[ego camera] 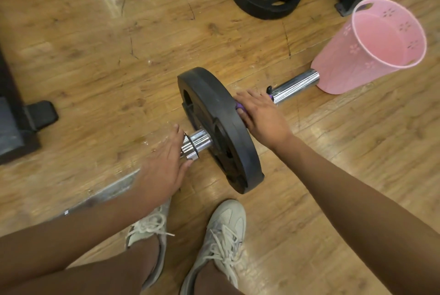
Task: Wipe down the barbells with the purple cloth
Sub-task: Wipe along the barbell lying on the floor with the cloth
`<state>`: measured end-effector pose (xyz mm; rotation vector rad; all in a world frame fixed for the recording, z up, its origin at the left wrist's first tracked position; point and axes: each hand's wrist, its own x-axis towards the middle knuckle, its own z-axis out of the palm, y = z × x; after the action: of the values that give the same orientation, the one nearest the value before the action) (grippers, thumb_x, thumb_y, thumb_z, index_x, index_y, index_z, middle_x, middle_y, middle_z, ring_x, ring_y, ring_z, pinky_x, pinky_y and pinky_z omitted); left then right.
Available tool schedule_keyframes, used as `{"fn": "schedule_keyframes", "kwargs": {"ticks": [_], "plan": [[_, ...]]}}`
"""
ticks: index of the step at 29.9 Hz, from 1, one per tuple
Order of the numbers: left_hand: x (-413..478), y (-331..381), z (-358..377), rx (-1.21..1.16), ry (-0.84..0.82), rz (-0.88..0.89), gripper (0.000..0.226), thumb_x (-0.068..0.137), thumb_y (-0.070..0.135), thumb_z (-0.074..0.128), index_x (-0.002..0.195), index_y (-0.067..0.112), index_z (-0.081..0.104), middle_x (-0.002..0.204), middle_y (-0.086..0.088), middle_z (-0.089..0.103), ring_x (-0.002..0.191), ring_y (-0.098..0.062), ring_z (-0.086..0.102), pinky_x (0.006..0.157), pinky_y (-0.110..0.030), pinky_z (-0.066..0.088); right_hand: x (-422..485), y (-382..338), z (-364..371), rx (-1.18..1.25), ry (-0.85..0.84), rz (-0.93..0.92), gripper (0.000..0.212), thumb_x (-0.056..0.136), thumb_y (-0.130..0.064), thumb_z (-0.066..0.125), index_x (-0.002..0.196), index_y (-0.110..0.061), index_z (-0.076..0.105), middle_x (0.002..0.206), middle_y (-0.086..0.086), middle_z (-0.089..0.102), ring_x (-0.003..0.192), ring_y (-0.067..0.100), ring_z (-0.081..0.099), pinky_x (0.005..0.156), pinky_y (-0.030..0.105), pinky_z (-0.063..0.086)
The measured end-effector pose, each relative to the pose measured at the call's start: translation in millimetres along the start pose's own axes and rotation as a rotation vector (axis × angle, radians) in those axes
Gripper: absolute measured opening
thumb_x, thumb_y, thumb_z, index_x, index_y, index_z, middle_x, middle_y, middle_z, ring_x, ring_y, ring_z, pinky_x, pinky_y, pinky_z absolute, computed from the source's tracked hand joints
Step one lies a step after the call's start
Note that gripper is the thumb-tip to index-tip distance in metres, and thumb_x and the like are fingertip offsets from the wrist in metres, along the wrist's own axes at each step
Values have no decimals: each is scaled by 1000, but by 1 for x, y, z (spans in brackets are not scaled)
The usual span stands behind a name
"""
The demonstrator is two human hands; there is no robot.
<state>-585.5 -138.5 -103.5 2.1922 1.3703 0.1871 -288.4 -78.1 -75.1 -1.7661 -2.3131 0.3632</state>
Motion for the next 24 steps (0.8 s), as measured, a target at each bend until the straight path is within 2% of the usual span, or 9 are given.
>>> {"fn": "schedule_keyframes", "kwargs": {"ticks": [2,4,7,9,12,18,20,24], "plan": [[-2,-1,5,30,-6,16,82,102,66,11,159,6,10,168,-13,7,150,-29,27,118,-43,30,-11,-8,10,-14,20,-29,40,107,-31,34,133,-12,58,136,4,58,129,25,47,109,42,34],[-5,-2,8,57,-18,31,78,104,60,15,159,6,9,167,-16,6,150,-31,28,119,-45,30,-24,-10,20,-11,-28,-73,47,107,-32,28,138,-11,56,142,7,55,138,28,43,116,48,32],[-11,-1,11,76,-30,64,74,104,53,21,160,8,1,168,-15,-1,155,-24,11,124,-44,21,-28,0,13,-13,-84,-113,50,106,-34,28,144,-11,51,145,6,54,141,26,42,118,46,30],[-15,1,11,70,-44,86,74,105,53,19,160,10,-6,168,-13,-8,156,-17,-3,126,-39,10,-24,8,0,4,-55,-77,43,106,-32,35,140,-13,54,136,4,60,130,25,49,111,42,35],[-19,4,9,65,-65,109,76,106,56,17,160,9,-9,168,-12,-13,155,-13,-10,126,-35,3,-23,8,-7,23,25,-22,32,106,-27,40,129,-15,59,120,2,63,111,24,53,97,37,36],[-28,13,9,117,-117,141,84,105,58,22,157,8,-20,165,-12,-24,154,-20,-16,126,-44,3,-37,0,4,-3,-117,-149,48,102,-33,31,141,-15,53,136,-2,56,127,19,47,109,41,35],[-30,14,11,128,-126,149,85,104,59,23,156,9,-24,165,-12,-26,154,-21,-17,126,-43,0,-37,9,0,9,-87,-127,44,105,-33,32,139,-15,54,133,-1,59,124,20,49,107,39,36],[-33,13,12,91,-118,220,85,104,57,27,156,11,-23,165,-12,-26,155,-25,-14,125,-42,1,-40,21,-4,42,86,22,24,106,-23,49,125,-14,61,115,2,63,105,23,53,94,34,33]]}}
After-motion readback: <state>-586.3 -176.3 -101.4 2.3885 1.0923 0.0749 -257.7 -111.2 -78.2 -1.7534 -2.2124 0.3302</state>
